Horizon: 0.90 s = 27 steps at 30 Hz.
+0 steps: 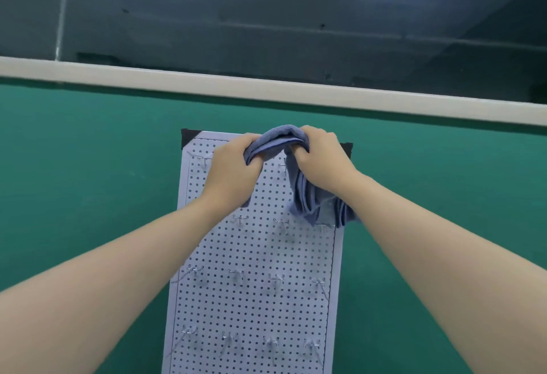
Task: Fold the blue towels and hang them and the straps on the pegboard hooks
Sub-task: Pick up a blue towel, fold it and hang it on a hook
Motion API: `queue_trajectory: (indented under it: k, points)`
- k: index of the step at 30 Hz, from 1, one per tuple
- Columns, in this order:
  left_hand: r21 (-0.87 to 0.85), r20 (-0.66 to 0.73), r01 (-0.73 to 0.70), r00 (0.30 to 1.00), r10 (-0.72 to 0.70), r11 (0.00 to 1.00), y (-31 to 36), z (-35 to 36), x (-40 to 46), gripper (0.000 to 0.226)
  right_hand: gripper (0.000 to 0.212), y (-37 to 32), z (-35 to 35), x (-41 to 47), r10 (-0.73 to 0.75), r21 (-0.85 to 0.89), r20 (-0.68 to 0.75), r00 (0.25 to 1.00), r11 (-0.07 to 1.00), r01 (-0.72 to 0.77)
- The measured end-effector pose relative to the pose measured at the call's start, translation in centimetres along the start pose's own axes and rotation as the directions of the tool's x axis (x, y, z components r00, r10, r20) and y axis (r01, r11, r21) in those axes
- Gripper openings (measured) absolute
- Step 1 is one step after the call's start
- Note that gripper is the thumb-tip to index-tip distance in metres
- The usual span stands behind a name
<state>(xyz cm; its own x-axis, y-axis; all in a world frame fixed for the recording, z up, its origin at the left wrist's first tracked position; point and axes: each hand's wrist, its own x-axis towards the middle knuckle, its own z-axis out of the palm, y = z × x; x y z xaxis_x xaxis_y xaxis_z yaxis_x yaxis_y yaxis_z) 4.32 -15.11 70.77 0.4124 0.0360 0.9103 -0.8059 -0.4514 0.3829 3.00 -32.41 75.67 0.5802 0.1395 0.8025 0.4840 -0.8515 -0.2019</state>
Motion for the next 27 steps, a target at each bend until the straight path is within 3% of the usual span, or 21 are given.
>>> queue_trajectory:
  k: [6,12,17,23,27]
  points:
    - [0.085,0.01,0.112,0.994,-0.113,0.99,-3.0,2.8,2.1,0.028,0.019,1.3,3.7,1.4,0.092,-0.005,-0.04,0.995,0.996,-0.093]
    - [0.078,0.001,0.185,0.983,-0.186,0.98,-5.3,5.6,2.7,0.035,0.016,3.0,5.9,3.0,0.208,0.093,0.016,0.978,0.973,-0.209]
    - [0.072,0.01,0.177,0.984,-0.178,0.982,-6.4,6.7,1.5,0.014,0.012,3.5,7.6,1.5,0.217,0.219,-0.046,0.975,0.955,-0.202]
    - [0.043,-0.028,0.127,0.992,-0.126,0.991,-6.1,7.1,-1.3,0.028,0.024,3.1,9.1,-1.3,0.291,0.332,-0.055,0.955,0.908,-0.257]
    - [0.038,-0.027,0.119,0.993,-0.118,0.992,-5.7,6.9,-2.6,0.017,0.023,2.5,9.2,-2.5,0.335,0.342,-0.014,0.942,0.887,-0.31]
